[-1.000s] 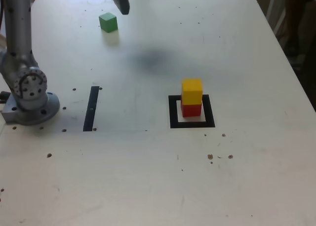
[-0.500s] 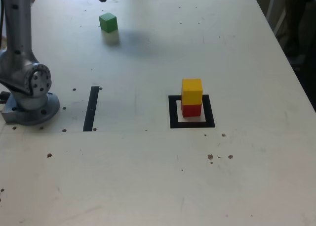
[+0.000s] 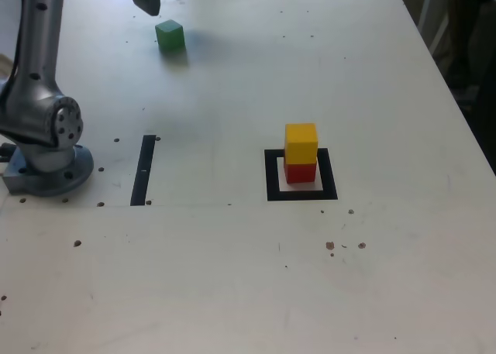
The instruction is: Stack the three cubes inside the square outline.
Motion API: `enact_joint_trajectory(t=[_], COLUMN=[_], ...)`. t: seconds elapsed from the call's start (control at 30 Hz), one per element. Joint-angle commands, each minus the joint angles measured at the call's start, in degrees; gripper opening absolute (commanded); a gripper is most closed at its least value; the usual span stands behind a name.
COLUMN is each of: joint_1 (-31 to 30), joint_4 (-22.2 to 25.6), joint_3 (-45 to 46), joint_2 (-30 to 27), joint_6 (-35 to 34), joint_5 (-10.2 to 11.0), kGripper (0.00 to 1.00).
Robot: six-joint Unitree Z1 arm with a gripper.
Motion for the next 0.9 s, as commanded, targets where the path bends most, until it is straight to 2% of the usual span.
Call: enact_joint_trajectory(t=[0.0, 0.3, 0.87], joint_1=[0.98, 3.23, 0.99], joint_4=[0.16, -1.63, -5.93], joint_3=[-0.41, -0.24, 7.43], joint_2=[1.38, 4.68, 5.12], joint_6=[0.3, 1.65, 1.97], joint_5=[-0.01, 0.31, -0.93], kGripper=[1.0, 0.99, 0.94])
